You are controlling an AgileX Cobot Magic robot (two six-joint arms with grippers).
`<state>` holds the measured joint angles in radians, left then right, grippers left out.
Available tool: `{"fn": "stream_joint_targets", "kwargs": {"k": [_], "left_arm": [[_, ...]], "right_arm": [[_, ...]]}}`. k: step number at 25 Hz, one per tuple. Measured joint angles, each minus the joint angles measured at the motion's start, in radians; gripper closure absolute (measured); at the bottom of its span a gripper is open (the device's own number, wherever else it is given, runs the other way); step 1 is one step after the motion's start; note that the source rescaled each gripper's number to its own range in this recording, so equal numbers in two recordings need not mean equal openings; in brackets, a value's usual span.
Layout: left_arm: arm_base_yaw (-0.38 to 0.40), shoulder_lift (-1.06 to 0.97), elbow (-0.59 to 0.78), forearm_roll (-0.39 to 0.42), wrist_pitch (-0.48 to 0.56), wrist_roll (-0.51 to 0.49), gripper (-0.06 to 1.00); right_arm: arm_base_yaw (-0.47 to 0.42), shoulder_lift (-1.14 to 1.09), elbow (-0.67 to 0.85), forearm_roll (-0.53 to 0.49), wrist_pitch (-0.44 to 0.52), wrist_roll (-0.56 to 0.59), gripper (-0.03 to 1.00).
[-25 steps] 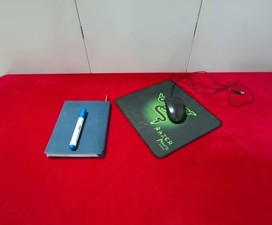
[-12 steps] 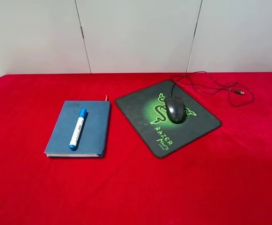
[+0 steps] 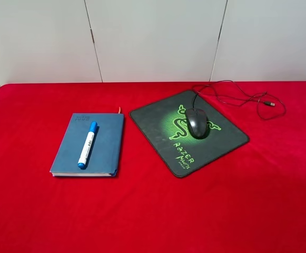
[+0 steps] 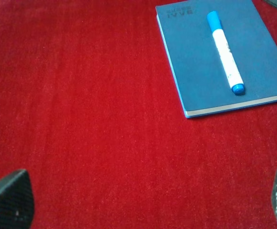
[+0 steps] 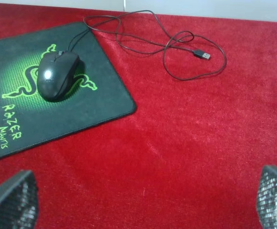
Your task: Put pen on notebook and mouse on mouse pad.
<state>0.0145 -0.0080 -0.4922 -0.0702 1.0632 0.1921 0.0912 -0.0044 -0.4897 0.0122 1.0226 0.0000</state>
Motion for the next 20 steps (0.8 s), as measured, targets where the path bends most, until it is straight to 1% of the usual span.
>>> {"fn": "stream_joint_targets", "kwargs": {"k": [20], "left_arm": [[0.000,0.000,0.000,0.000,0.000,0.000,-0.05]], "right_arm": [[0.000,0.000,0.000,0.000,0.000,0.000,-0.03]]}}
